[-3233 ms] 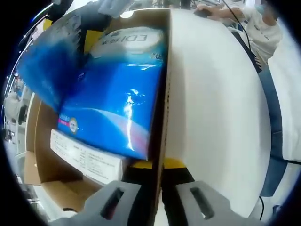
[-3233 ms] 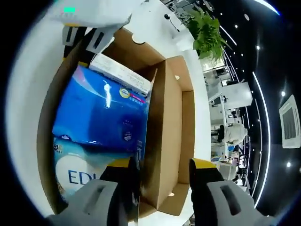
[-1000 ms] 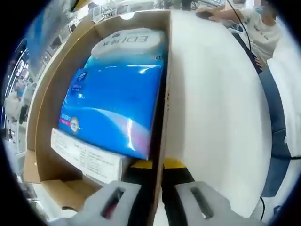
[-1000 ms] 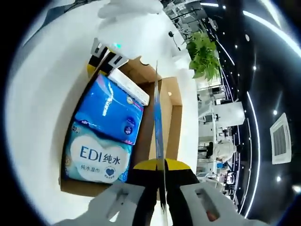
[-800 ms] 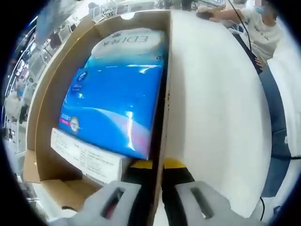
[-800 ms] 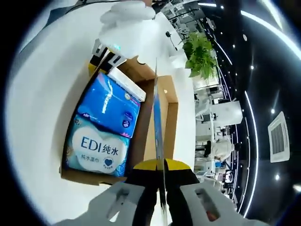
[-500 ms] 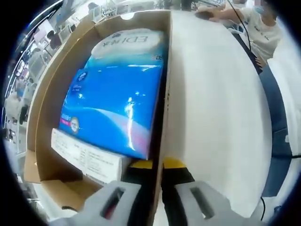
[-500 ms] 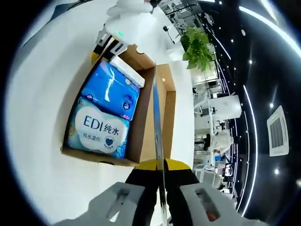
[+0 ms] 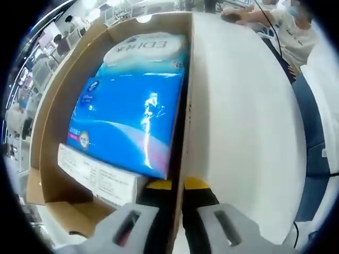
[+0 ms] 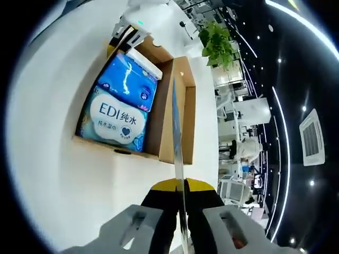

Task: Operate the shoe box by opening the lid, removing the specified soft item, and placing it in the target area until the item is outside and the box remains undamaged.

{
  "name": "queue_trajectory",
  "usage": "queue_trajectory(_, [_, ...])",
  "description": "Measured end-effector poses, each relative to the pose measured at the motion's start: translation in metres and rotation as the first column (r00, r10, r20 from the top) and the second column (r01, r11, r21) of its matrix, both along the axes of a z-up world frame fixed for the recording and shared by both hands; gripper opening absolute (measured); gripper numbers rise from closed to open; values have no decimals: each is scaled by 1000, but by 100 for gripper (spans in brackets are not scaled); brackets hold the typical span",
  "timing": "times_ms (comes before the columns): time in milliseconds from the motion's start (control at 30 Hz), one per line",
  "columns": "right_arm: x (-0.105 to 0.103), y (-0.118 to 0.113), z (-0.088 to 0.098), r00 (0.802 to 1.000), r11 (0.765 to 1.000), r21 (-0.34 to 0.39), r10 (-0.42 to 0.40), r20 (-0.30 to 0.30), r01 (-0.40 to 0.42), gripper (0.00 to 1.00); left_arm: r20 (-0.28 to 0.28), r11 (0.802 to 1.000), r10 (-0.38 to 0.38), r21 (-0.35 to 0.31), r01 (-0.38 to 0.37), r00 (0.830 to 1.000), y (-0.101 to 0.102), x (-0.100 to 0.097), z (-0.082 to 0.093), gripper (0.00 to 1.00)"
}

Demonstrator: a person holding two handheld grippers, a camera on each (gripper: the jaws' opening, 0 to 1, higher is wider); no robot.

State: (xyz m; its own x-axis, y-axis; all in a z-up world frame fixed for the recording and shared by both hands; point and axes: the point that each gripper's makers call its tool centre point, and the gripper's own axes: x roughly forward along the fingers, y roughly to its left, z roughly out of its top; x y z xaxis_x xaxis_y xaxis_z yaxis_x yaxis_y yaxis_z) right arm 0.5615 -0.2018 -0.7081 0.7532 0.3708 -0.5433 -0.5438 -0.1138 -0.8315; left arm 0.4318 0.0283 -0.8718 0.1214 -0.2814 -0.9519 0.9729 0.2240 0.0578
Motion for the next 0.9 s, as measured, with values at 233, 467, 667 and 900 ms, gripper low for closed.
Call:
queue_trajectory(233, [2,-20,-12,999,1000,-14,-26,-23,25,1,-2,1000,-2,-11,2,1000,1,1,-1,3])
queue_trajectory(467, [4,-38,-26,997,998,-26,-54,-58,53,1,-6,1000,7,-26,-7,1000,0,1,0,3])
queue_trajectory(667, [5,-49,-49,992,997,-34,-70,-107,67,1,3,1000,3,-21,-3,1000,0,0,-1,3])
queue_trajectory(900, [5,-64,-68,985,995,-47,-91,-147,85,1,2,1000,10,-20,-10,1000,0,1,-1,3])
